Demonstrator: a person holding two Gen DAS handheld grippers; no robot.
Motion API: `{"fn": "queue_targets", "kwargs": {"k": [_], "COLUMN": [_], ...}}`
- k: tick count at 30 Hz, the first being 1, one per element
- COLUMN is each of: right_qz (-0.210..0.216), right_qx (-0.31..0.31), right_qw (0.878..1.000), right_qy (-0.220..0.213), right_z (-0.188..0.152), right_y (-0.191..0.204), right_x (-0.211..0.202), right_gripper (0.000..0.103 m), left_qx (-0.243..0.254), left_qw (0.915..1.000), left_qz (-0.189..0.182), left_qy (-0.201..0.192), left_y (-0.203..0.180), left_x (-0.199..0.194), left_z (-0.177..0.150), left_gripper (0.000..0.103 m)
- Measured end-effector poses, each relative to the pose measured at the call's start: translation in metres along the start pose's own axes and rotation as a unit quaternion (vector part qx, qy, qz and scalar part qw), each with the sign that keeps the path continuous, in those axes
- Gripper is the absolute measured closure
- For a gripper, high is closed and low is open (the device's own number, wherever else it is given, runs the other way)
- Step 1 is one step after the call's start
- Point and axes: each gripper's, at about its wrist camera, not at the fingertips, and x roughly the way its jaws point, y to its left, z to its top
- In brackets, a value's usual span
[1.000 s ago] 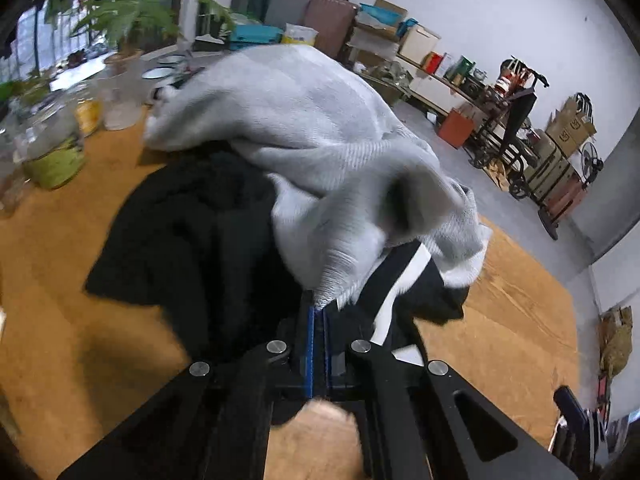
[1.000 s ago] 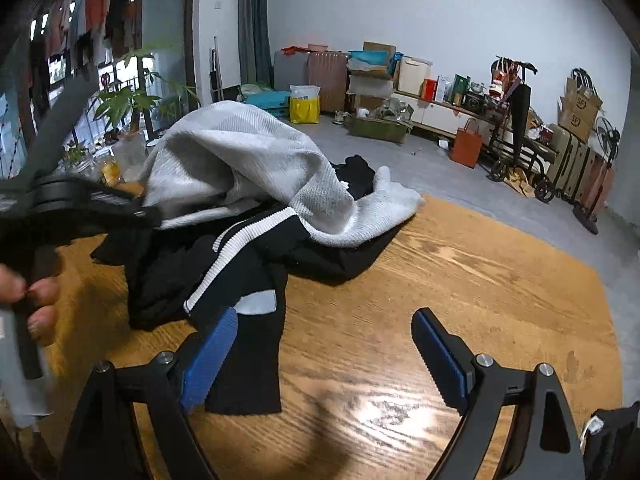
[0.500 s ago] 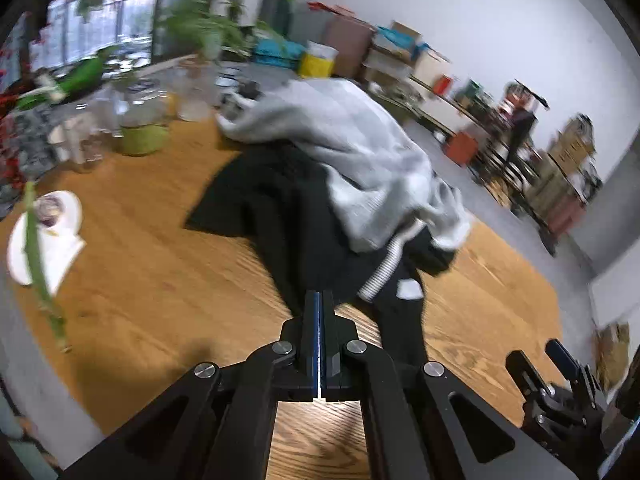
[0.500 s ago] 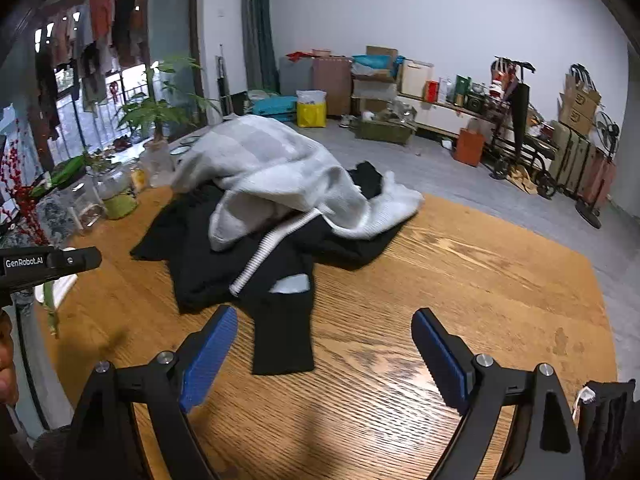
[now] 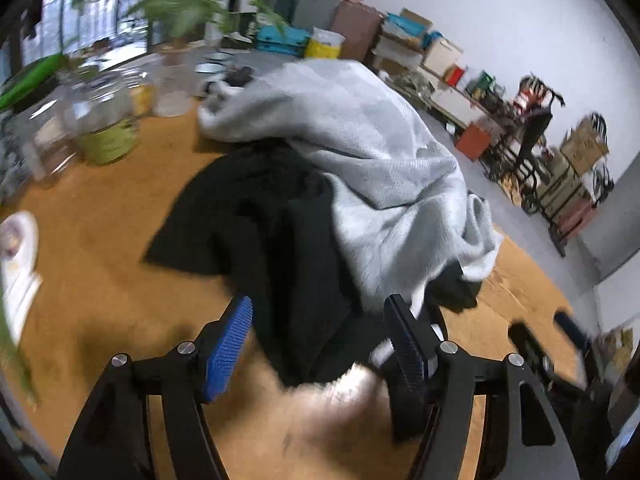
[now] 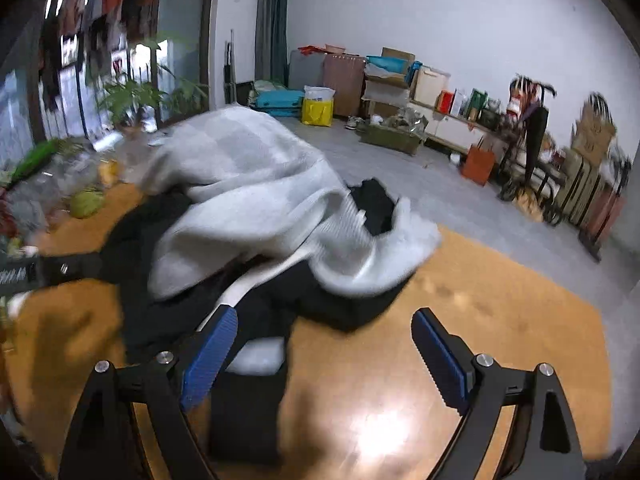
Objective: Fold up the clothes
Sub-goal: 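Grasp the grey sweater with the left gripper while the right gripper grasps it too, then lift the grey sweater with both grippers and carry it off the black sweater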
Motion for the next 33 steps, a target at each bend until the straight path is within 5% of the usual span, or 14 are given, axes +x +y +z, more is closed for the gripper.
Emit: {"fn": "queue_targets", "kwargs": {"k": [5,7,9,11,13,16,23,25,29,31,33], "right_qz": [0.003,0.023,0.062,0.08,0.096,0.095,0.166,0.186,0.216,0.229,0.243], "right_qx": [0.0,0.015,0.043,0.06,0.07,0.053,0.076,0.079,0.115,0.134,0.152], "right_qw": [1.0,0.999,0.997,0.995,0.992,0.993,0.983,0.979,0.969,0.964,0.957], "right_qy": [0.006,0.022,0.031,0.028,0.029,0.034,0.027,0.018,0.021,0.021,0.033], "right_z": [0.046,0.051,0.05,0.047,0.046,0.046,-0.005,-0.033,-0.09,-0.121,-0.158], "right_y": [0.009,0.014,0.02,0.025,0.031,0.032,0.004,-0.006,-0.026,-0.036,-0.044], "right_x": [0.08,0.108,0.133,0.142,0.141,0.124,0.046,0.01,-0.05,-0.082,-0.117], "right_gripper": [0.012,0.012,0.012,0.022,0.055,0.08,0.084,0.084,0.085,0.096,0.096], "left_qx": [-0.021,-0.028,-0.026,-0.012,-0.016,-0.044,-0.012,-0.011,0.017,0.021,0.009], "left_qw": [0.9997,0.9996,0.9996,0.9999,0.9995,0.9978,0.9993,0.9985,0.9953,0.9949,0.9968], "left_qz": [-0.005,-0.004,-0.005,-0.011,-0.025,-0.046,-0.033,-0.052,-0.092,-0.096,-0.079], "left_qy": [0.013,0.006,-0.001,-0.006,0.008,0.017,-0.009,-0.01,-0.024,-0.022,-0.012], "left_y": [-0.016,-0.013,-0.011,-0.01,-0.007,0.0,-0.005,-0.003,0.004,0.015,0.034], "left_x": [0.064,0.077,0.084,0.084,0.079,0.062,-0.008,-0.03,-0.086,-0.107,-0.117], "left_z": [0.019,0.016,0.013,0.011,0.013,0.012,-0.026,-0.042,-0.086,-0.109,-0.119], "left_gripper": [0.037,0.067,0.075,0.079,0.085,0.087,0.091,0.103,0.103,0.103,0.103]}}
